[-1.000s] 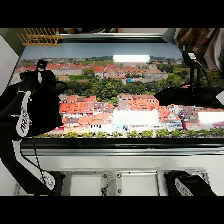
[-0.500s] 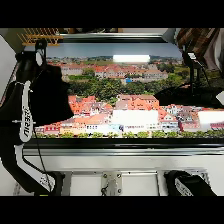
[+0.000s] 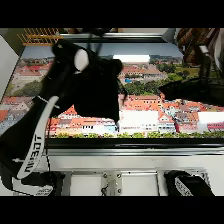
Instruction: Fold the clothes and pants, and hang the long-sleeved shirts on hangers.
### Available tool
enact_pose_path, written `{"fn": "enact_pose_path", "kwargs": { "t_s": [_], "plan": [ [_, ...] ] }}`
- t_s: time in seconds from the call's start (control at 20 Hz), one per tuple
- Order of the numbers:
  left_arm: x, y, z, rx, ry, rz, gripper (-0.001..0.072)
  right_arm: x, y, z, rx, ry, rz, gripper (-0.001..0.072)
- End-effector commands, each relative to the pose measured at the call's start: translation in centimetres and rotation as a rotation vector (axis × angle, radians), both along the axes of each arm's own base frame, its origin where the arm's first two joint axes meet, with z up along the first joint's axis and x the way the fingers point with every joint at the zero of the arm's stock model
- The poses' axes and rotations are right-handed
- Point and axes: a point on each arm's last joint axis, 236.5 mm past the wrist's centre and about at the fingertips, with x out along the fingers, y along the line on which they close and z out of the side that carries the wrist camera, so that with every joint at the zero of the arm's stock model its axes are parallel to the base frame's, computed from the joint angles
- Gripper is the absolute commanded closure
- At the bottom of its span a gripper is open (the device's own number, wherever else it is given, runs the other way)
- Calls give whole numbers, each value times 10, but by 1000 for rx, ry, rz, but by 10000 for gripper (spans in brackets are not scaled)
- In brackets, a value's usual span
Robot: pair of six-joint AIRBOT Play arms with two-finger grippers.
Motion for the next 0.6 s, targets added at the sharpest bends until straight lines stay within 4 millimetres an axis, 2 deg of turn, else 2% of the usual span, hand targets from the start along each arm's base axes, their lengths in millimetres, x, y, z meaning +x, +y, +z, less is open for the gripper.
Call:
{"fn": "enact_pose_path", "kwargs": {
  "t_s": [0.0,0.1,0.2,0.25,0.35,0.4,0.45,0.5,0.55],
  "plan": [
    [-88,-76,-44,65,74,-217,697,7,-54,42,-11,-144,-166,691],
    [-133,-99,-72,117,120,-312,697,0,-83,60,-20,-200,-254,691],
    [-174,-115,-91,168,143,-409,698,-8,-97,73,-18,-237,-304,691],
    [-187,-118,-96,190,149,-440,697,-11,-101,78,-22,-250,-317,691],
    [-193,-114,-97,220,158,-463,697,-15,-101,82,-27,-264,-322,691],
    [-186,-108,-96,222,164,-443,697,-16,-101,83,-26,-265,-322,691],
    [-176,-97,-97,229,176,-414,657,-15,-100,83,-19,-265,-320,691],
    [-162,-83,-96,231,193,-369,257,-15,-99,83,-12,-263,-317,691],
    [-144,-66,-93,214,215,-288,5,-15,-99,82,-12,-262,-317,691]
  ]
}}
